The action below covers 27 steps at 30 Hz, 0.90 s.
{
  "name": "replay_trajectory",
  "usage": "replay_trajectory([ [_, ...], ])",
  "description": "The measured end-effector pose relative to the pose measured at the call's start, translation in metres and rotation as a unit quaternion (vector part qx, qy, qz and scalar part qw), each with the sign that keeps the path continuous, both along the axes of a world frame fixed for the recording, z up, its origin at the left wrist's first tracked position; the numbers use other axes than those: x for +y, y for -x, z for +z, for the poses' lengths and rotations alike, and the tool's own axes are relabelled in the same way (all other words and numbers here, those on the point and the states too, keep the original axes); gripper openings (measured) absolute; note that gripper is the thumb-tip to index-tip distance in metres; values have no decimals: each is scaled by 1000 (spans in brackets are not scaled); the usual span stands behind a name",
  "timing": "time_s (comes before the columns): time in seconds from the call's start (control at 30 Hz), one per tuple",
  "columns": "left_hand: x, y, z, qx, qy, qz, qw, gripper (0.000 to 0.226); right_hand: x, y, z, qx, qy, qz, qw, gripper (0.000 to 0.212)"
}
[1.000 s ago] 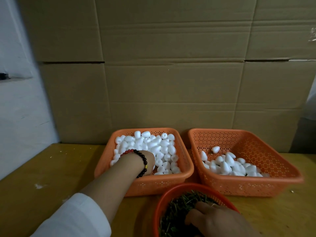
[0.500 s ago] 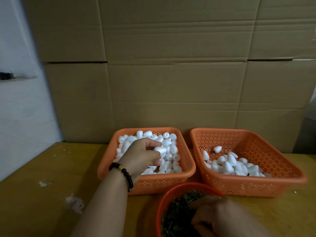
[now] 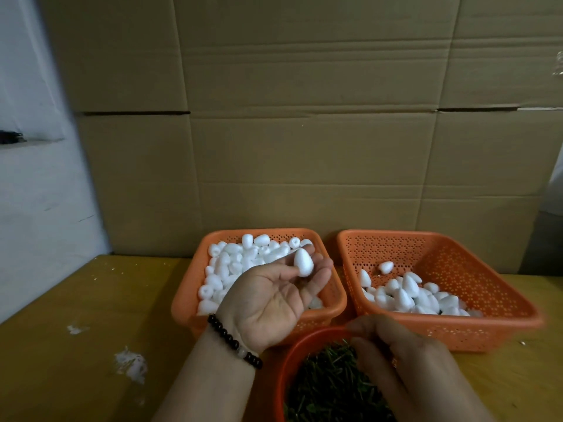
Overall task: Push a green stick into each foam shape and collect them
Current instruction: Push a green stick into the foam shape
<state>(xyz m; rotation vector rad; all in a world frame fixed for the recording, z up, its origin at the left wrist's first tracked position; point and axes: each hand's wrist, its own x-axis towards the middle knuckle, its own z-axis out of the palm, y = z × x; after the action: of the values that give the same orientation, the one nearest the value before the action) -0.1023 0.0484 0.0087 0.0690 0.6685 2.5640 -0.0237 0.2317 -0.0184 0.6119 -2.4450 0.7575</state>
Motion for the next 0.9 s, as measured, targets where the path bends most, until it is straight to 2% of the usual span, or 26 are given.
replay_trajectory([
  [0.03,1,-1,0,-9,-16,-6,1000,41,2,0,-2,-1,34,4,999,30],
  [0.1,4,-2,0,-23,-39,-17,999,41,1,0,-6,-17,81,16,996,22],
  [0.17,6,-3,-1,-30,-49,-27,998,37,1,1,-5,-2,101,15,995,6],
  [0.27,8,-4,-3,-28,-40,-42,998,31,-1,1,-2,12,103,12,994,4],
  [0.33,9,-4,-5,-29,-36,-40,998,31,-1,1,-1,38,88,0,995,9],
  [0.47,10,-5,-5,-31,-29,-40,998,32,-1,2,-2,66,92,-2,994,7],
  [0.57,13,-7,-6,-33,-12,-44,998,37,0,4,-6,77,93,-10,993,31],
  [0.63,17,-8,-7,-33,3,-49,998,38,0,5,-7,93,97,1,991,39],
  [0.8,27,-14,-11,-22,30,-62,997,30,2,7,-5,137,100,1,985,28],
  [0.9,33,-19,-13,-1,43,-77,996,22,4,9,-1,161,112,-15,980,33],
])
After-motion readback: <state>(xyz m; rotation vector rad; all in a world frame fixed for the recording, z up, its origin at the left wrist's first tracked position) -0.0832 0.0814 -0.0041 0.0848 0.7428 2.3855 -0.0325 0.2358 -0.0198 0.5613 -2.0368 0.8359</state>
